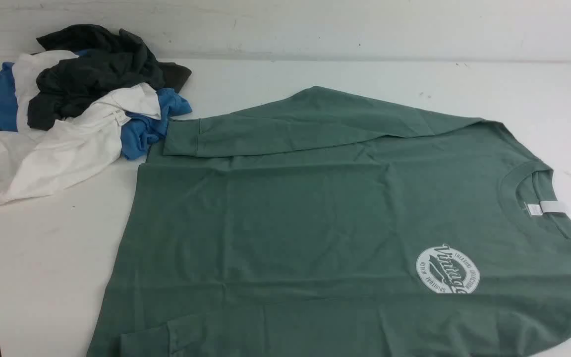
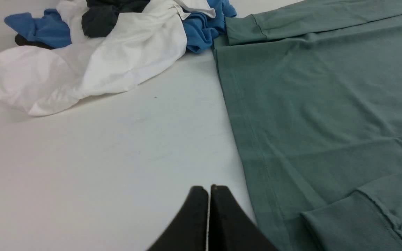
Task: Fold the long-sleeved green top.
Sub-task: Use the left arm to clamp the cuff closest to it
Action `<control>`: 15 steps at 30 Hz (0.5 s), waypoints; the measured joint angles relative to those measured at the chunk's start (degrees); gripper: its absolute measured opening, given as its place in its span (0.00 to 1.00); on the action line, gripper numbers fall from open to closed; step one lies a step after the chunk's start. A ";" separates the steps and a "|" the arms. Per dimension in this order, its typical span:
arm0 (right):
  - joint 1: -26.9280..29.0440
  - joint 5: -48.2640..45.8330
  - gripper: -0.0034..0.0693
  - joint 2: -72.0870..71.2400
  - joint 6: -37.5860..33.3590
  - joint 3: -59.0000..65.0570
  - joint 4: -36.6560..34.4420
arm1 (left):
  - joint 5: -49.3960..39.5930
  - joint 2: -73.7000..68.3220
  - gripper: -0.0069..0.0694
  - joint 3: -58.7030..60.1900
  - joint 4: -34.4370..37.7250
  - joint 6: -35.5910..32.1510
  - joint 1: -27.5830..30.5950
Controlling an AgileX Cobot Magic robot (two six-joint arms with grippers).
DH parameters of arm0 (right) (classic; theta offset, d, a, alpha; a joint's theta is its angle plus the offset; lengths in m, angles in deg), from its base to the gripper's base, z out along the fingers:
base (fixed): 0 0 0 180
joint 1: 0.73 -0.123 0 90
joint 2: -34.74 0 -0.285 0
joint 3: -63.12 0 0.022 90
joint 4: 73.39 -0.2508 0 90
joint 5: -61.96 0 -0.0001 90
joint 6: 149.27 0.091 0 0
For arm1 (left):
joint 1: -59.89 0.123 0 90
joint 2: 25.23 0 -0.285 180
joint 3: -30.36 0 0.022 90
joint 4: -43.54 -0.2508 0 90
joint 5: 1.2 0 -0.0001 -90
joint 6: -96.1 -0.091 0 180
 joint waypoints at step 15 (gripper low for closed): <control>0.00 0.00 0.03 0.00 0.04 0.00 0.00 | 0.27 0.00 0.09 0.00 -0.92 -0.64 0.00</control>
